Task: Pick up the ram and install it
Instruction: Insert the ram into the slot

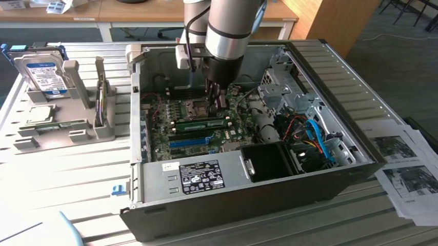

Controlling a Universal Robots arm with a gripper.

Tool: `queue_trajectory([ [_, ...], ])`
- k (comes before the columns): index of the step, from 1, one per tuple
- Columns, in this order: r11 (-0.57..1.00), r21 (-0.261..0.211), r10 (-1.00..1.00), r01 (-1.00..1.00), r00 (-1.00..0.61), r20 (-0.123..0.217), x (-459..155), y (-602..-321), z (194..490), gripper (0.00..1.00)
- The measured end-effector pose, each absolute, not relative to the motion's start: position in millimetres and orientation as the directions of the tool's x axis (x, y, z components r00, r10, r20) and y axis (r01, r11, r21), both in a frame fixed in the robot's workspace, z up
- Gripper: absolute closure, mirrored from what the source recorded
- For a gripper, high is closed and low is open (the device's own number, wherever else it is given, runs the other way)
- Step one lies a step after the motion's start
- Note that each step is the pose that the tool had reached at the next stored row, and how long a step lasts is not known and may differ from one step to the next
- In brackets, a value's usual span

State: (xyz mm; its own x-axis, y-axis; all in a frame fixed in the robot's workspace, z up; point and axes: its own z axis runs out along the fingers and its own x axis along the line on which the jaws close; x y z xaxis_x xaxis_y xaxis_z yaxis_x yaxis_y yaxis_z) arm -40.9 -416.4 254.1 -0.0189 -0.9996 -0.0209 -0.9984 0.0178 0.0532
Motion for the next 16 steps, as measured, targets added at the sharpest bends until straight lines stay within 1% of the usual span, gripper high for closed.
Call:
queue_trajectory([
  [16, 0.018, 0.053, -1.000, -0.998, -0.019, -0.019, -40.9, -416.5, 260.6, 0.82],
])
